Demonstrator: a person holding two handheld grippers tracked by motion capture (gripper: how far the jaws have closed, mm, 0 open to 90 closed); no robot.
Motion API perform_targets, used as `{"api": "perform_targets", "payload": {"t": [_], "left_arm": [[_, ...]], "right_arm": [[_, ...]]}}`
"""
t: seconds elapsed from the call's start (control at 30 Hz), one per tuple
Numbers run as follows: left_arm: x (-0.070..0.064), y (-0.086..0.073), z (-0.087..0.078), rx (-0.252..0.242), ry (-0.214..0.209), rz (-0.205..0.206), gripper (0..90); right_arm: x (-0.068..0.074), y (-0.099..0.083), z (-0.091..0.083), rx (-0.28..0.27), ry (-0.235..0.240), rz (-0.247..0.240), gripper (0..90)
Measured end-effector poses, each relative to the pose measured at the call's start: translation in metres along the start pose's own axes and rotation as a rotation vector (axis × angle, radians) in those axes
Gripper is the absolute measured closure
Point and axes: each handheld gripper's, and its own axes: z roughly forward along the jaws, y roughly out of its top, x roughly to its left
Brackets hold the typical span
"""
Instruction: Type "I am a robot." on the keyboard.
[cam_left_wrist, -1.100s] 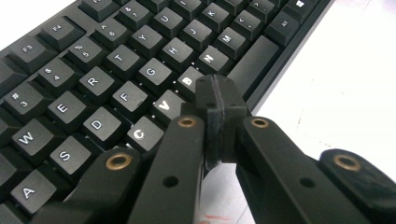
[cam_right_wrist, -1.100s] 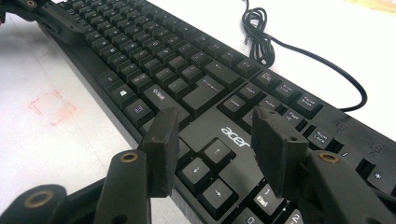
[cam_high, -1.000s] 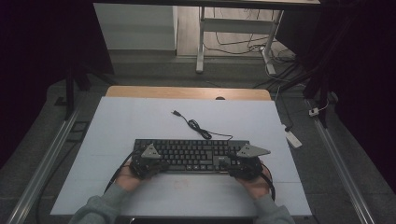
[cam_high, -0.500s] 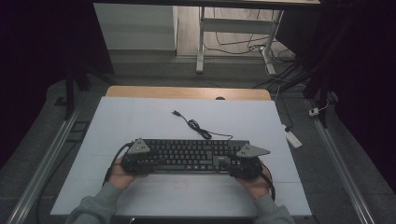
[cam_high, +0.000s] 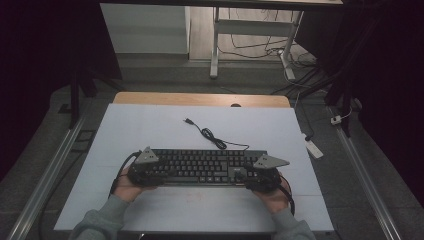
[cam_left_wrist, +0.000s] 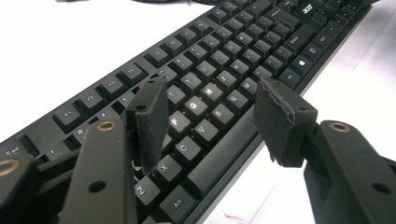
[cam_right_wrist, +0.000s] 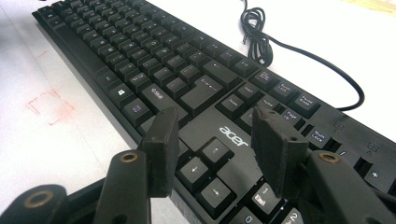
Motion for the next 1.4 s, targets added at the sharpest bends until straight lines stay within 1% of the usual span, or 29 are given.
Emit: {"api": "perform_targets", "payload": {"t": [0.23,0.4,0.67,1.0,1.13,1.4], "left_arm": [[0.003,0.000,-0.003,-0.004,0.006,-0.005,44.7],[0.007,0.000,-0.006,-0.010,0.015,-0.019,44.6],[0.013,-0.002,-0.009,-0.001,0.026,-0.036,44.0],[0.022,-0.004,-0.013,0.002,0.056,-0.057,42.8],[0.026,-0.006,-0.014,0.014,0.077,-0.071,42.6],[0.035,-0.009,-0.016,0.027,0.109,-0.097,47.3]], "right_arm": [[0.000,0.000,0.000,-0.003,-0.002,-0.002,51.8],[0.000,0.000,-0.001,-0.005,-0.004,-0.001,51.8],[0.000,0.000,-0.001,-0.004,-0.005,0.000,51.8],[0.000,0.000,0.000,-0.005,-0.003,-0.001,51.8],[-0.001,0.000,-0.001,-0.005,-0.004,0.002,51.8],[0.000,0.000,0.000,-0.001,-0.005,-0.001,51.8]]}}
